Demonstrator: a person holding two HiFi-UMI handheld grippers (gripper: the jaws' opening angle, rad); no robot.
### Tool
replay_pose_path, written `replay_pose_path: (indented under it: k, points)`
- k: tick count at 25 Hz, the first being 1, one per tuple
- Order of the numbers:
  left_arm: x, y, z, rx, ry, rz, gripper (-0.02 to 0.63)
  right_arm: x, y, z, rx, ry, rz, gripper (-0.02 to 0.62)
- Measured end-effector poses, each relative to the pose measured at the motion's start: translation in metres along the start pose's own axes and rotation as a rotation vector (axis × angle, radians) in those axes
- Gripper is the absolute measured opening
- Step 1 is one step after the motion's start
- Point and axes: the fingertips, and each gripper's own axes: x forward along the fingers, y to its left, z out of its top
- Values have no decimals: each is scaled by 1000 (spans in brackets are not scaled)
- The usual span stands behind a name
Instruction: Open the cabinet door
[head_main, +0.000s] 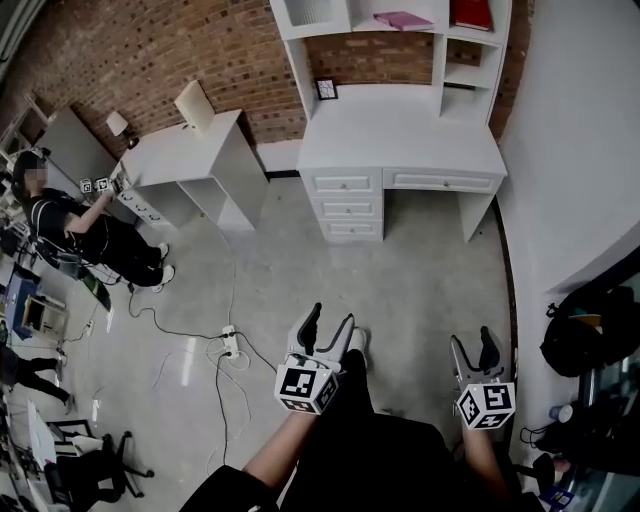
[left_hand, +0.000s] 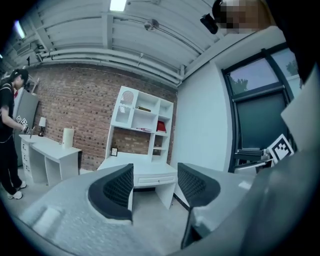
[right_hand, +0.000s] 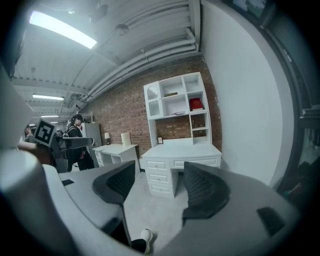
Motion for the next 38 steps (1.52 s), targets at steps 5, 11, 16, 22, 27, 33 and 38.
replay_pose_path:
  k: [5, 11, 16, 22, 27, 33, 38]
  points:
    - [67, 45, 12, -31, -6, -24, 264, 67, -15, 27, -31, 0, -56, 287]
    - [138, 113, 23, -58, 9, -36, 264, 156, -25, 54, -27, 47, -104, 287]
    - [191, 173, 38, -91, -2, -17, 264, 230, -33, 85, -54, 55, -115, 287]
    - [250, 234, 60, -99, -11, -36, 264, 312, -23, 133, -72, 27, -147, 287]
    - [292, 260, 68, -85, -18, -80, 264, 358, -15, 151, -76, 62, -177, 287]
    - [318, 280, 68, -106, -23, -78, 264, 383, -18, 153, -79, 95, -188, 287]
    - [317, 296, 63, -125, -6, -51, 264, 401, -19, 142, -58, 114, -174, 287]
